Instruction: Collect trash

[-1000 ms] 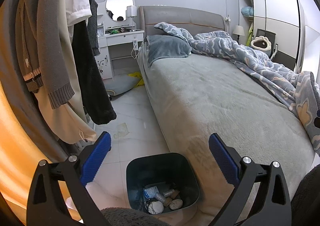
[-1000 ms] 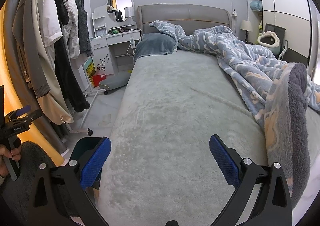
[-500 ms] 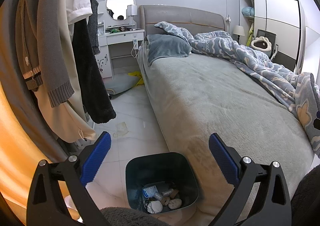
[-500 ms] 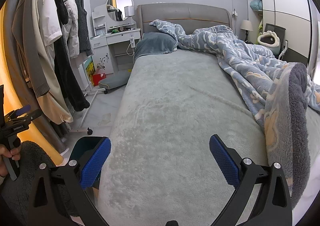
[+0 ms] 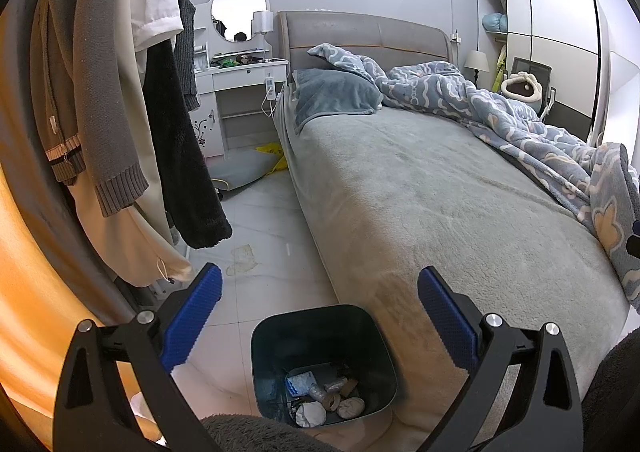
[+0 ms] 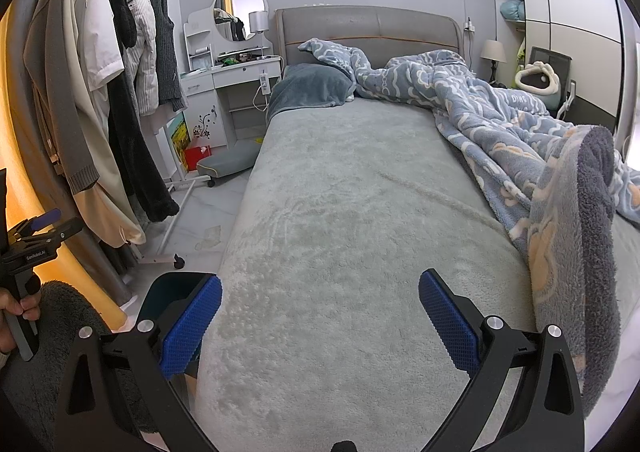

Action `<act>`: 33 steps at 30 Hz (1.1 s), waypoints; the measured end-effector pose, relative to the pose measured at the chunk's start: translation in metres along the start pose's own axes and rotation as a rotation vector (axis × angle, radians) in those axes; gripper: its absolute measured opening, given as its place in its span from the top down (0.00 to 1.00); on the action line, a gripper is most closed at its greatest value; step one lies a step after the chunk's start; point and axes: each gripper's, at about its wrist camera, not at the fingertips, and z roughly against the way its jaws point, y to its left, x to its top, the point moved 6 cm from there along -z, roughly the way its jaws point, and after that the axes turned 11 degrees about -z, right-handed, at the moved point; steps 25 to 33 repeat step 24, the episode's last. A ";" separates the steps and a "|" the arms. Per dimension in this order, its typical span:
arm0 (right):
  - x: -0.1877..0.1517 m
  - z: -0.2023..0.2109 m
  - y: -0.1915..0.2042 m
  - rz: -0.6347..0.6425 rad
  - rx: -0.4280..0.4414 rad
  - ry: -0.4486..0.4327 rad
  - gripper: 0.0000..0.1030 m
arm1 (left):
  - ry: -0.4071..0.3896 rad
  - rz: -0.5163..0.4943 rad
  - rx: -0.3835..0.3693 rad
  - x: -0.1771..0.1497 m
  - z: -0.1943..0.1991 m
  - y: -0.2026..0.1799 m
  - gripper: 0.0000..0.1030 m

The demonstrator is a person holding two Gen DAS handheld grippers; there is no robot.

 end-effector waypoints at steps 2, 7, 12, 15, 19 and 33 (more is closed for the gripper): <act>0.000 0.000 0.000 0.001 0.000 0.000 0.03 | 0.001 0.001 0.000 0.000 0.000 0.000 0.03; 0.000 0.000 0.000 -0.002 0.000 0.000 0.03 | 0.001 0.000 -0.001 0.000 0.000 0.000 0.03; 0.001 0.000 0.000 0.000 0.000 0.000 0.03 | 0.001 0.001 0.000 0.000 0.000 0.000 0.03; 0.001 0.000 0.000 0.000 0.000 0.000 0.03 | 0.002 0.001 -0.001 0.000 0.000 0.000 0.03; 0.001 0.000 0.000 0.000 0.000 0.001 0.03 | 0.006 0.003 -0.004 -0.001 -0.001 -0.001 0.03; 0.001 0.000 0.000 0.000 0.000 0.001 0.03 | 0.010 0.005 -0.004 -0.002 -0.002 -0.001 0.03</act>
